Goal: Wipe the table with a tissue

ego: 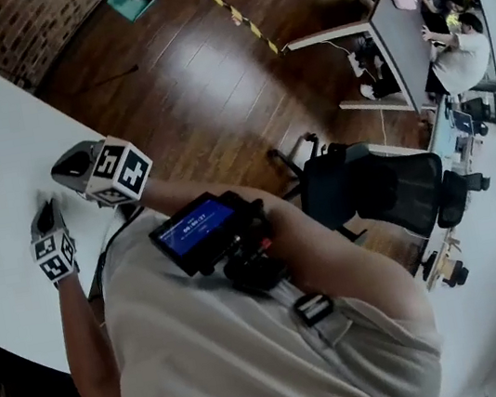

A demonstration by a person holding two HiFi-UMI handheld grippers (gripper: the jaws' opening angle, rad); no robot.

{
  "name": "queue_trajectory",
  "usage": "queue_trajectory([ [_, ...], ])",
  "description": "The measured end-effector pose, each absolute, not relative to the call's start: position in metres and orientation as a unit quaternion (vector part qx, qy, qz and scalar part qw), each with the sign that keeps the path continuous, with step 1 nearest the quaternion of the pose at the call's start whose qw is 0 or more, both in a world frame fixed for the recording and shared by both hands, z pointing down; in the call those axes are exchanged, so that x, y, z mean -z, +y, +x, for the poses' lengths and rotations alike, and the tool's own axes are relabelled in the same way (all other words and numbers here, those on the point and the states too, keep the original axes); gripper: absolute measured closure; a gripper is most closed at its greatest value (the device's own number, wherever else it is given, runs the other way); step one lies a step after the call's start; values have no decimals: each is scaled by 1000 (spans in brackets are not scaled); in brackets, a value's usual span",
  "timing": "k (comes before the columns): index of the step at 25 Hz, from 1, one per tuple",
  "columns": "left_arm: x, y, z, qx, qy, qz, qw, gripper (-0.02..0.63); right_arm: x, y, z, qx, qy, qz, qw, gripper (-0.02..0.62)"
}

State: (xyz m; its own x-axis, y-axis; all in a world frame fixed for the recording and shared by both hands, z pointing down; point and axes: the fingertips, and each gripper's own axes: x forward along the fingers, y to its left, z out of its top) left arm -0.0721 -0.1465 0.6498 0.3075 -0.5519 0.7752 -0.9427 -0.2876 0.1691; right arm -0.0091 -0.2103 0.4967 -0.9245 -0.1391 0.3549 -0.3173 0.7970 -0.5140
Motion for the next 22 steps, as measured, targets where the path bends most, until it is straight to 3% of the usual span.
queue_trajectory([
  [13, -577, -124, -99, -132, -553, 762, 310, 583, -476, -182, -28, -247, -943, 142, 174, 588],
  [22, -556, -24, -123, -63, -619, 733, 275, 583, -475, -109, -23, -209, -951, 113, 197, 588],
])
